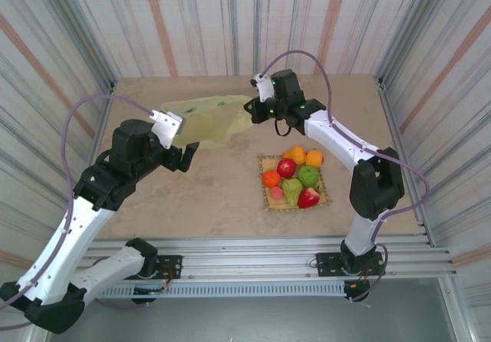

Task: Place the fruits into the plastic bag

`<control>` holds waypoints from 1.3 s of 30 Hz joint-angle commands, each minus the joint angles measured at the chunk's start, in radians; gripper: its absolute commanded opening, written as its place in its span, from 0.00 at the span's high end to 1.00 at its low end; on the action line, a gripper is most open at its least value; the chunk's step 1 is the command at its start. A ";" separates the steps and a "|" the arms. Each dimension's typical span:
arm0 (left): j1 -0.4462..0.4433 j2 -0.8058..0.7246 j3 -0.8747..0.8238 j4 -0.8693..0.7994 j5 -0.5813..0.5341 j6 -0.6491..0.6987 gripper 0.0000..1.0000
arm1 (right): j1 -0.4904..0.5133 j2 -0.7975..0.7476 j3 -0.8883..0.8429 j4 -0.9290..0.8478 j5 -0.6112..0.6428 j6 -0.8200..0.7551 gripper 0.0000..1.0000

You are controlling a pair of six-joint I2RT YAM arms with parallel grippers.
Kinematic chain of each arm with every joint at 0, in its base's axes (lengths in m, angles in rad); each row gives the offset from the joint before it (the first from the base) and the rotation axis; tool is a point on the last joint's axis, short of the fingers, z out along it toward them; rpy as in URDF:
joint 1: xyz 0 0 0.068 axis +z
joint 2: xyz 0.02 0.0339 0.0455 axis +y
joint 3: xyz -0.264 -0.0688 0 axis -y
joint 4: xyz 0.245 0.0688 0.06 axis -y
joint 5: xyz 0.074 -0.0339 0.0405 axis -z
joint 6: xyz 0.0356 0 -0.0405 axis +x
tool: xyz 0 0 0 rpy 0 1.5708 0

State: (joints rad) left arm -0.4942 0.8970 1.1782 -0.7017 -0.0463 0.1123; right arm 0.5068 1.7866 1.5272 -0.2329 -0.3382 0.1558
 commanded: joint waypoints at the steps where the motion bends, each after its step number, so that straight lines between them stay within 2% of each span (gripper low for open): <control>1: 0.089 -0.008 0.014 -0.110 0.157 -0.038 0.01 | -0.056 -0.017 0.008 0.027 -0.021 0.153 1.00; 4: 0.199 0.010 0.006 -0.188 0.288 -0.067 0.02 | -0.083 -0.018 -0.030 0.102 -0.062 0.215 1.00; 9: 0.315 0.028 0.012 -0.253 0.442 -0.054 0.01 | -0.080 -0.003 -0.027 0.103 -0.062 0.206 1.00; 15: 0.338 0.046 0.042 -0.219 0.431 -0.060 0.02 | -0.071 0.004 -0.027 0.087 -0.082 0.193 1.00; 17: 0.301 0.056 0.057 -0.173 0.388 -0.066 0.01 | -0.064 0.001 -0.026 0.075 -0.092 0.181 1.00; 21: 0.072 0.122 0.080 -0.085 0.040 0.043 0.01 | -0.057 -0.006 -0.026 0.042 -0.108 0.150 1.00; 23: -0.007 0.179 0.076 -0.034 -0.083 0.123 0.01 | -0.056 -0.010 -0.027 0.029 -0.118 0.144 1.00; 26: -0.031 0.290 0.080 0.032 -0.168 0.192 0.01 | -0.056 -0.018 -0.032 0.022 -0.135 0.140 1.00; 29: -0.027 0.388 0.087 0.114 -0.214 0.244 0.01 | -0.054 -0.026 -0.038 0.013 -0.145 0.125 1.00; 39: -0.006 0.629 0.196 0.187 -0.141 0.231 0.08 | -0.052 -0.067 -0.088 0.010 -0.143 0.097 1.00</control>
State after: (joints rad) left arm -0.5037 1.4952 1.3285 -0.5556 -0.1951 0.3267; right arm 0.4461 1.7737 1.4532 -0.2096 -0.4690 0.2802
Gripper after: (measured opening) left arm 0.927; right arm 0.048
